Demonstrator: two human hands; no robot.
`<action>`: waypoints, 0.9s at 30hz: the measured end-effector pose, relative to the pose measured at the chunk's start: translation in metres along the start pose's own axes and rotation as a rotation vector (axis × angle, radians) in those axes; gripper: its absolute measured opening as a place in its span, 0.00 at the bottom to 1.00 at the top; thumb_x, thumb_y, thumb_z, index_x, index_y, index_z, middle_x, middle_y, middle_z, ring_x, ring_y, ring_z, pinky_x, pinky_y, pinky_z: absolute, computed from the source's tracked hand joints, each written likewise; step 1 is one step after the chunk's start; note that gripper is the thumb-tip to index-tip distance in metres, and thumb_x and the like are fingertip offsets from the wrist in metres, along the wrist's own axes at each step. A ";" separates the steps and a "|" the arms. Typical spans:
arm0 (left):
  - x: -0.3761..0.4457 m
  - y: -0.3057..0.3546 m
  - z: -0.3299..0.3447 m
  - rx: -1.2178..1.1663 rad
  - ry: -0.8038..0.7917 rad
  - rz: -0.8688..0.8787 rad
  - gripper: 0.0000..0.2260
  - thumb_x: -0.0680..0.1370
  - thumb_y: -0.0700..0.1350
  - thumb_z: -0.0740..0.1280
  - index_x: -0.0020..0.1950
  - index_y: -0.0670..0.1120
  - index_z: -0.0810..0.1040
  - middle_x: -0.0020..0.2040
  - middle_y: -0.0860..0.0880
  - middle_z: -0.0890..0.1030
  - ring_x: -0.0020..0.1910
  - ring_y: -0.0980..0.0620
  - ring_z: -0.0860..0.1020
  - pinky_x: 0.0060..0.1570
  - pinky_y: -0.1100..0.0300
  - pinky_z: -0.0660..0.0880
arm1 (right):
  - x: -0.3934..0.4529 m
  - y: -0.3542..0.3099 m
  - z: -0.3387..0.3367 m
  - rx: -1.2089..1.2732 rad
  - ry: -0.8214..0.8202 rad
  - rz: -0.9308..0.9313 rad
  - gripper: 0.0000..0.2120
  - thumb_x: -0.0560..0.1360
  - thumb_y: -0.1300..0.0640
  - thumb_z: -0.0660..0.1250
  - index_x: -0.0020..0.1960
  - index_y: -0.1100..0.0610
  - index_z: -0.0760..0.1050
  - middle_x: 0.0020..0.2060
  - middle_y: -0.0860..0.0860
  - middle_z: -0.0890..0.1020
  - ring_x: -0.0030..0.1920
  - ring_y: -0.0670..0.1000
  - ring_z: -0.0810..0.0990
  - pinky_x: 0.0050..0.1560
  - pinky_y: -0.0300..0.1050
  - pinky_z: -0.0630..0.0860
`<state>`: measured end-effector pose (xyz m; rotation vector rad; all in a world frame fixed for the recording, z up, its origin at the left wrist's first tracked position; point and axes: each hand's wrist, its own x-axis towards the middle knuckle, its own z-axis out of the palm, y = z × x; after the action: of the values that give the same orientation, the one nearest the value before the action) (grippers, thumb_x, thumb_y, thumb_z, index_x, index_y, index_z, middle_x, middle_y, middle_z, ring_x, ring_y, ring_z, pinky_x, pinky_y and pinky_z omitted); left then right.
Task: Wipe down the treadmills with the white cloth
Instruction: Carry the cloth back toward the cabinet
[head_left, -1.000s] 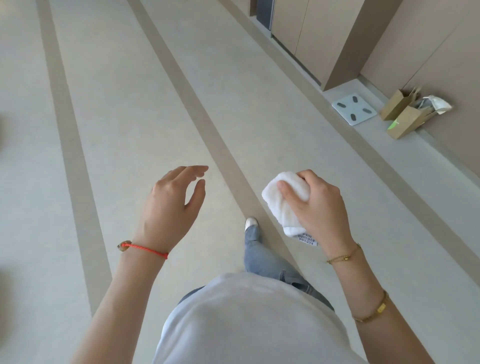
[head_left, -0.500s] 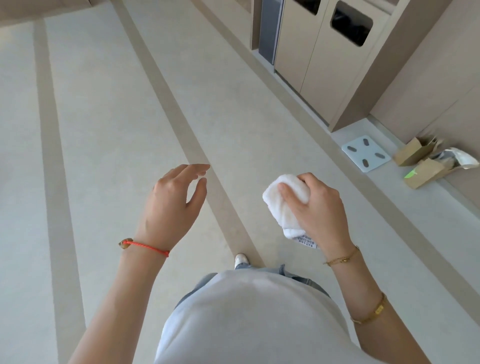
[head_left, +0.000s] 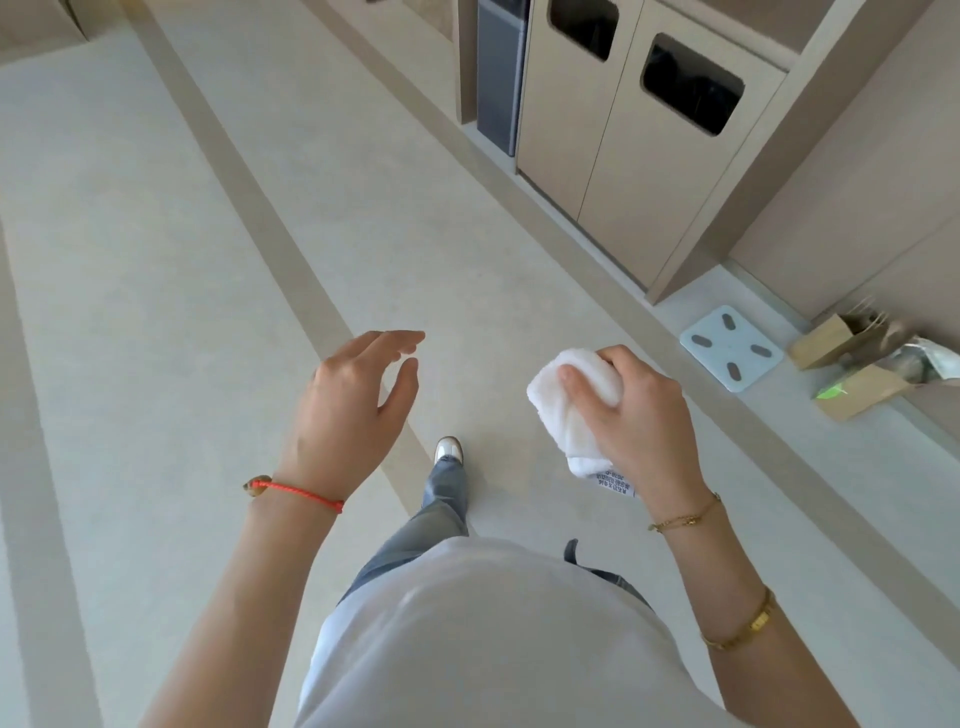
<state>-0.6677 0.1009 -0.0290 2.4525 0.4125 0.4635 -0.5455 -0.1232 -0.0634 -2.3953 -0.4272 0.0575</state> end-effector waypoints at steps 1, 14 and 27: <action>0.027 -0.007 0.001 -0.002 -0.008 0.006 0.11 0.80 0.40 0.65 0.61 0.44 0.80 0.53 0.48 0.83 0.44 0.51 0.79 0.49 0.54 0.78 | 0.024 -0.004 0.007 -0.001 0.010 0.007 0.16 0.75 0.38 0.63 0.46 0.51 0.74 0.35 0.45 0.79 0.39 0.49 0.78 0.37 0.47 0.75; 0.318 -0.056 0.015 0.006 -0.176 0.192 0.12 0.80 0.40 0.65 0.62 0.44 0.80 0.55 0.49 0.82 0.49 0.48 0.81 0.51 0.49 0.78 | 0.267 -0.048 0.042 0.005 0.135 0.146 0.18 0.75 0.37 0.62 0.50 0.52 0.75 0.38 0.45 0.80 0.39 0.48 0.78 0.39 0.47 0.77; 0.601 -0.035 0.133 -0.050 -0.254 0.370 0.12 0.80 0.39 0.64 0.63 0.43 0.79 0.55 0.48 0.83 0.54 0.49 0.81 0.56 0.49 0.78 | 0.514 0.013 0.028 -0.004 0.267 0.259 0.16 0.75 0.39 0.63 0.50 0.51 0.75 0.40 0.47 0.81 0.41 0.50 0.79 0.40 0.46 0.76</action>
<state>-0.0832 0.2975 -0.0134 2.5005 -0.1595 0.2996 -0.0604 0.0495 -0.0556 -2.4054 0.0084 -0.1457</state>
